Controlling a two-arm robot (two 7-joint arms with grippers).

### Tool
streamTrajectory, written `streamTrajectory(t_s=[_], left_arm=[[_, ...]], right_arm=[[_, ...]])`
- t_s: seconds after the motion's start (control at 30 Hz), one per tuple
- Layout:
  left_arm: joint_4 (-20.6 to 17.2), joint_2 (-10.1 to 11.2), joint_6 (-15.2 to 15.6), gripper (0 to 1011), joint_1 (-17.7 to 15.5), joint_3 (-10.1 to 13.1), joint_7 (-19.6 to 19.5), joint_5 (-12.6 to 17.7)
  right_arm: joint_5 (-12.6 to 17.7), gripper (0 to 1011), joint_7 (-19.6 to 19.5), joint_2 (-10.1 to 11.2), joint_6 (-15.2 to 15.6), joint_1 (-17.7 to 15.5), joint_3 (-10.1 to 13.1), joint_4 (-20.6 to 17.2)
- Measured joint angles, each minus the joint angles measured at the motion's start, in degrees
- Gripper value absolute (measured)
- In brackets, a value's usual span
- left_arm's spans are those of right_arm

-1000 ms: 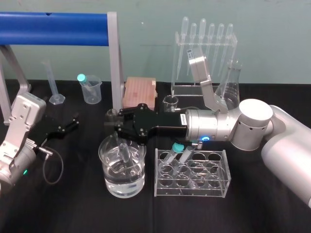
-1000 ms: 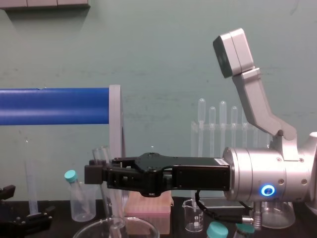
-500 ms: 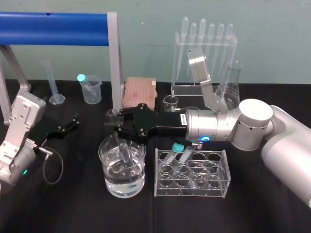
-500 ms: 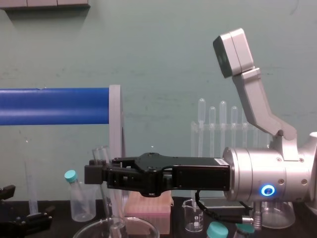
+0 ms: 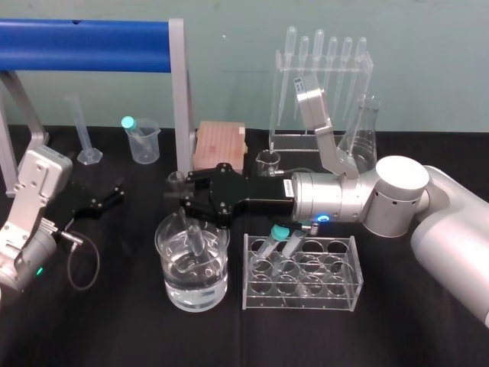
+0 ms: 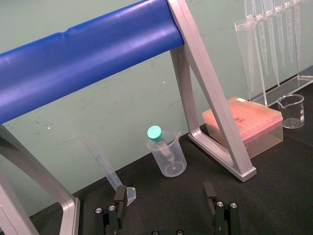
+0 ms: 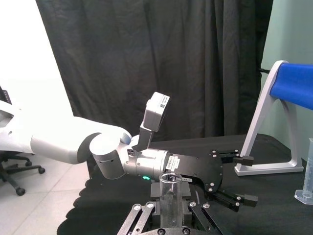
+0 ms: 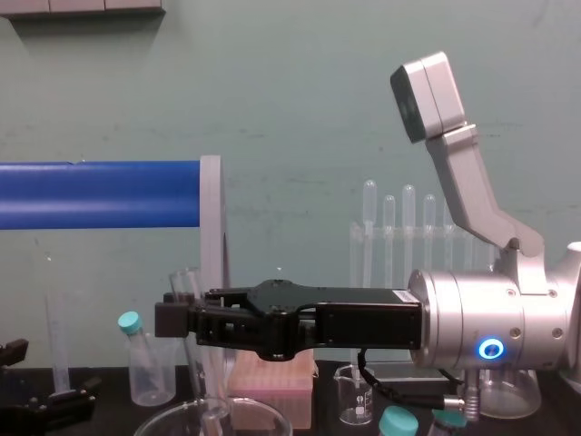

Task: Hold the test tube with one hand and immerse one end into the beaker, then return it to the test tube rack.

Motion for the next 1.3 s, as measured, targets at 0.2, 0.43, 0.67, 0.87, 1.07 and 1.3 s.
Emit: streamTrajectory(t_s=[0.2, 0.43, 0.67, 0.87, 1.07, 1.3], left_arm=[[0.0, 0.0, 0.0, 1000, 0.0, 0.0, 0.0, 0.0], [0.0, 0.0, 0.0, 1000, 0.0, 0.0, 0.0, 0.0], [0.0, 0.0, 0.0, 1000, 0.0, 0.0, 0.0, 0.0], [0.0, 0.0, 0.0, 1000, 0.0, 0.0, 0.0, 0.0], [0.0, 0.0, 0.0, 1000, 0.0, 0.0, 0.0, 0.0], [0.0, 0.0, 0.0, 1000, 0.0, 0.0, 0.0, 0.0]], right_arm=[[0.0, 228, 0.0, 0.0, 0.0, 0.0, 0.0, 0.0], [0.0, 228, 0.0, 0.0, 0.0, 0.0, 0.0, 0.0], [0.0, 227, 0.0, 0.0, 0.0, 0.0, 0.0, 0.0], [0.0, 228, 0.0, 0.0, 0.0, 0.0, 0.0, 0.0], [0.1, 228, 0.2, -0.1, 0.0, 0.0, 0.0, 0.0], [1.5, 228, 1.6, 0.0, -0.8, -0.2, 0.8, -1.3]])
